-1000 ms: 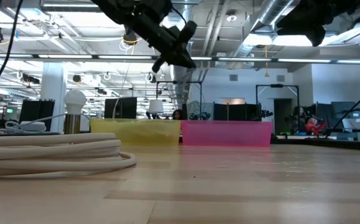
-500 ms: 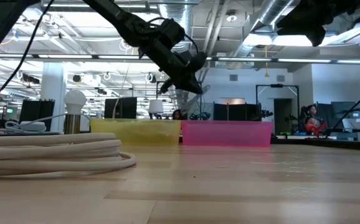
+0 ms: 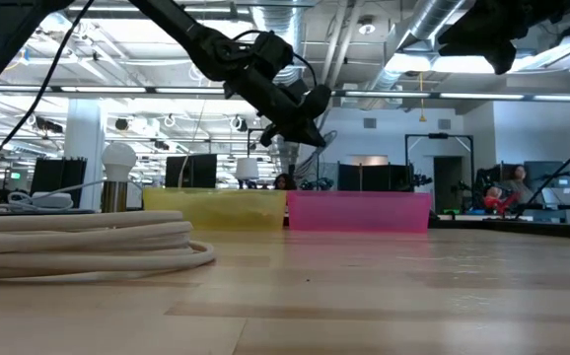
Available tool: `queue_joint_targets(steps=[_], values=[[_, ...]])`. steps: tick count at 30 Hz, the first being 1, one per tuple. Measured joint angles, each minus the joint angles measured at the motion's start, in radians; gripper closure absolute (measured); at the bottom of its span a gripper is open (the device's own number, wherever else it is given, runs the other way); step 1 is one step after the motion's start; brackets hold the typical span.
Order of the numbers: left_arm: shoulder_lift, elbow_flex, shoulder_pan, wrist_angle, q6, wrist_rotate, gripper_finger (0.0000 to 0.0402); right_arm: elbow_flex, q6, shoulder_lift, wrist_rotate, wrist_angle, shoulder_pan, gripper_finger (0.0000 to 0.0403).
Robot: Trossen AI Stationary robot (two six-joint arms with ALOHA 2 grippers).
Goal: Pick & Place USB Port
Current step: Put the small black and white charger cable into the red bin, then put the large white charger cable into the yellow bin
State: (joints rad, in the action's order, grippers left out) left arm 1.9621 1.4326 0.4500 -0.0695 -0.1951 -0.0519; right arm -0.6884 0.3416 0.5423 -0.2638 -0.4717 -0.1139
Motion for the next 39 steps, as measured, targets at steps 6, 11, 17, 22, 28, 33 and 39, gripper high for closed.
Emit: queue_joint_targets(steps=[6,11,17,22,28,33,39], values=[[0.000,-0.005,-0.004,0.001,-0.003,0.003,0.0398,0.000,0.000,0.000,0.000,0.000,0.000,0.0296],[0.000,-0.005,-0.011,0.005,-0.004,0.003,0.0398,0.000,0.000,0.000,0.000,0.000,0.000,0.0296],[0.000,-0.005,-0.018,0.009,-0.004,0.004,0.0398,0.000,0.000,0.000,0.000,0.000,0.000,0.0296],[0.000,-0.005,-0.018,0.012,-0.004,0.004,0.0396,0.000,0.000,0.000,0.000,0.000,0.000,0.0296],[0.000,-0.005,-0.017,0.012,-0.004,-0.004,0.0371,0.000,0.000,0.000,0.000,0.000,0.000,0.0296],[0.000,-0.005,-0.017,0.018,-0.004,-0.007,0.0344,0.000,0.000,0.000,0.000,0.000,0.000,0.0296],[0.000,-0.005,-0.018,0.036,-0.004,-0.007,0.0338,0.000,0.000,0.000,0.000,0.000,0.000,0.0296]])
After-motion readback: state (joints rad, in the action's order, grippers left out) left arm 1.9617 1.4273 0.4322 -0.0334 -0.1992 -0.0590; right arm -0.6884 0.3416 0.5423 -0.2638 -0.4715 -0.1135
